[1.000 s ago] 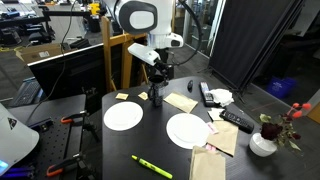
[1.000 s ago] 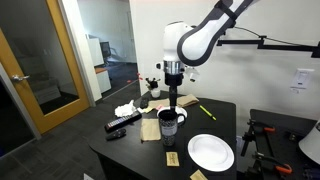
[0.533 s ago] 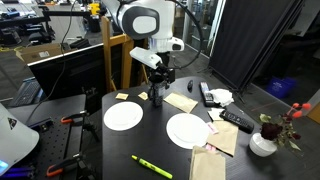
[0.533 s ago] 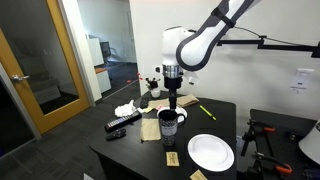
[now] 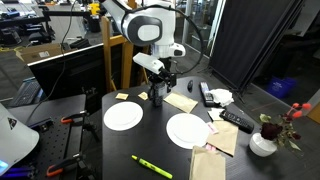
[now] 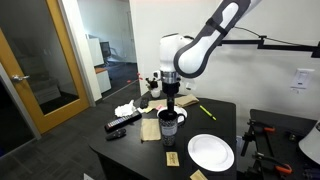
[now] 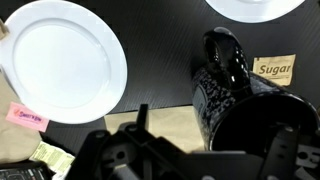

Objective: Move the black and white mug to the right

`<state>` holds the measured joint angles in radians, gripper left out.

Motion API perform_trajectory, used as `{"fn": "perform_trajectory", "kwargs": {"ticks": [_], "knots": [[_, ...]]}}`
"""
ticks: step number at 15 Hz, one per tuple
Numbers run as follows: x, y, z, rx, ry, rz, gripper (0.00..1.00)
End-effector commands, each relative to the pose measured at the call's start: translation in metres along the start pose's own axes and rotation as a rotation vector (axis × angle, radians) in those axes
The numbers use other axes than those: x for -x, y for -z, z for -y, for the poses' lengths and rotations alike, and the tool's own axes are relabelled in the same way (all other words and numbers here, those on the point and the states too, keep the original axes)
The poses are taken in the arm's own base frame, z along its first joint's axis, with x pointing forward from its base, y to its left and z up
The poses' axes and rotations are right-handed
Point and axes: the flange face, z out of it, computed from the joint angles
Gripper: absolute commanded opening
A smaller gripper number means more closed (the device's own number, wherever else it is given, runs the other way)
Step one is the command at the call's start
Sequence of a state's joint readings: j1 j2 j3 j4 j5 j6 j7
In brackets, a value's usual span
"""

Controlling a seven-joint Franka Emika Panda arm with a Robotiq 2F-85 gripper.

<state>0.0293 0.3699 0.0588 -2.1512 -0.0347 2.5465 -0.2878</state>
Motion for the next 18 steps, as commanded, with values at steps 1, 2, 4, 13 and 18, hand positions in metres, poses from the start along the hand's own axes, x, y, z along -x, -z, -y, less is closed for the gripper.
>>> {"fn": "perform_trajectory", "kwargs": {"ticks": [1,2,4,13,18], "knots": [[-0.010,-0.007,0.002,0.016,-0.011,-0.005,0.66],[-0.012,-0.009,0.003,0.014,-0.008,-0.002,0.59],[-0.014,-0.012,0.004,0.009,-0.005,0.002,0.43],[-0.020,-0.019,0.009,-0.006,-0.009,0.021,0.02],[-0.015,-0.018,0.003,0.001,-0.090,0.050,0.02]]}}
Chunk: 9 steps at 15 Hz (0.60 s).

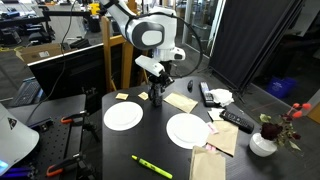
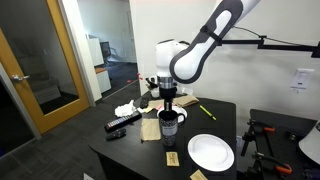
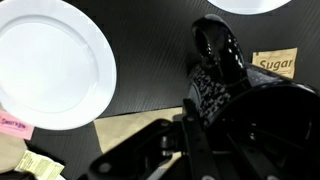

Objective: Move the black and white mug to the right

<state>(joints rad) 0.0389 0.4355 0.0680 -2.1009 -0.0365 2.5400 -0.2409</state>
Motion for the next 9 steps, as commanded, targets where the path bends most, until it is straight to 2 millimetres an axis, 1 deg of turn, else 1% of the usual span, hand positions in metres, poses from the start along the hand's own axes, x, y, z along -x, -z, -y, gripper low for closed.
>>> {"fn": "perform_trajectory", "kwargs": {"ticks": [1,9], "knots": [[0.000,0.002,-0.006,0.014,-0.085,0.037,0.02],[0.018,0.004,-0.025,0.026,-0.253,0.072,0.02]]}}
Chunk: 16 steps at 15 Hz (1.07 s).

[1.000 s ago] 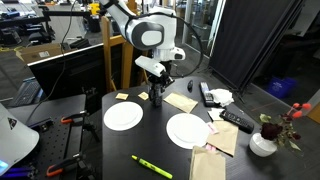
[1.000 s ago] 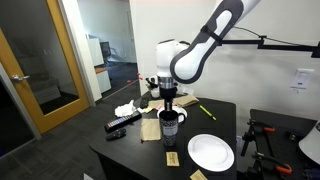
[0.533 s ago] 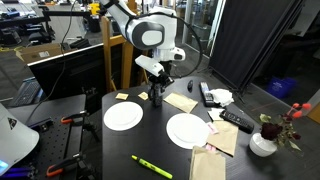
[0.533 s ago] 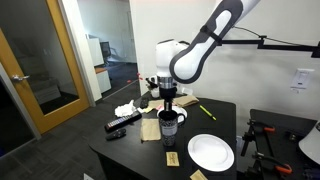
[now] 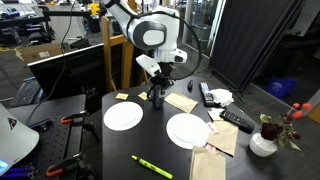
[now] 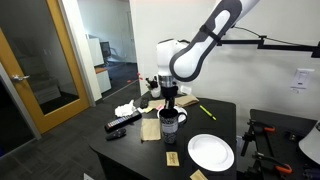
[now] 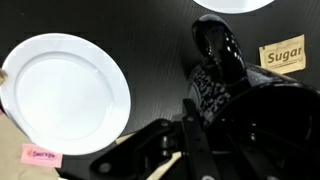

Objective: Move the black and white mug to the right

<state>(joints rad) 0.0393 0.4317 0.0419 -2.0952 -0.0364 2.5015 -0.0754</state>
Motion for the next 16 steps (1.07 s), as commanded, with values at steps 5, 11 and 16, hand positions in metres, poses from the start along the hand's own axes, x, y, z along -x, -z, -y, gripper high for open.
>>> {"fn": "perform_trajectory", "kwargs": {"ticks": [5,11,16], "knots": [[0.027,0.005,-0.032,0.027,-0.168,0.052,0.02],[0.059,0.008,-0.048,0.038,-0.289,0.069,0.02],[0.091,0.010,-0.066,0.050,-0.406,0.083,0.02]]}}
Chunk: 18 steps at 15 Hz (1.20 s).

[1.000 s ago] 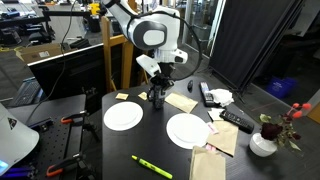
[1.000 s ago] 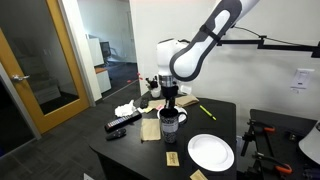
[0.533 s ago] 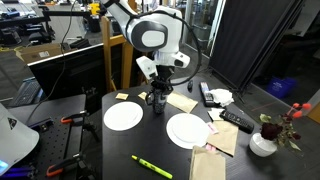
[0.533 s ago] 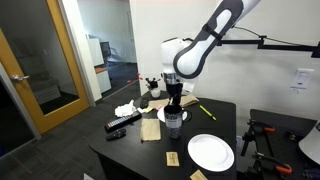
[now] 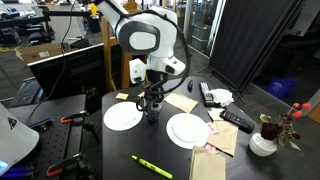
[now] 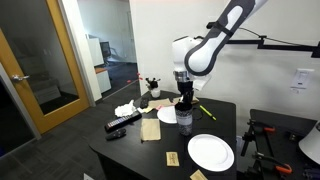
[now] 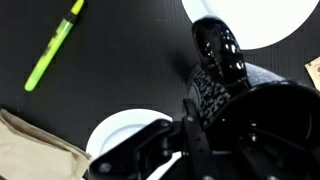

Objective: Move the black and white mug to the right

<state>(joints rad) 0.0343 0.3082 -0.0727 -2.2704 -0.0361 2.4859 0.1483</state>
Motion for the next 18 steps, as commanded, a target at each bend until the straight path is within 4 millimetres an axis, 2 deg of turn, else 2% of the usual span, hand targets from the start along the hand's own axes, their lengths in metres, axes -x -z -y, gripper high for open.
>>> {"fn": "perform_trajectory", "kwargs": {"ticks": [1,8,18], "knots": [[0.028,0.004,-0.022,0.017,-0.093,0.014,0.02],[0.049,0.002,-0.054,0.034,-0.213,0.004,0.02],[0.052,0.000,-0.078,0.022,-0.301,-0.068,0.02]]}}
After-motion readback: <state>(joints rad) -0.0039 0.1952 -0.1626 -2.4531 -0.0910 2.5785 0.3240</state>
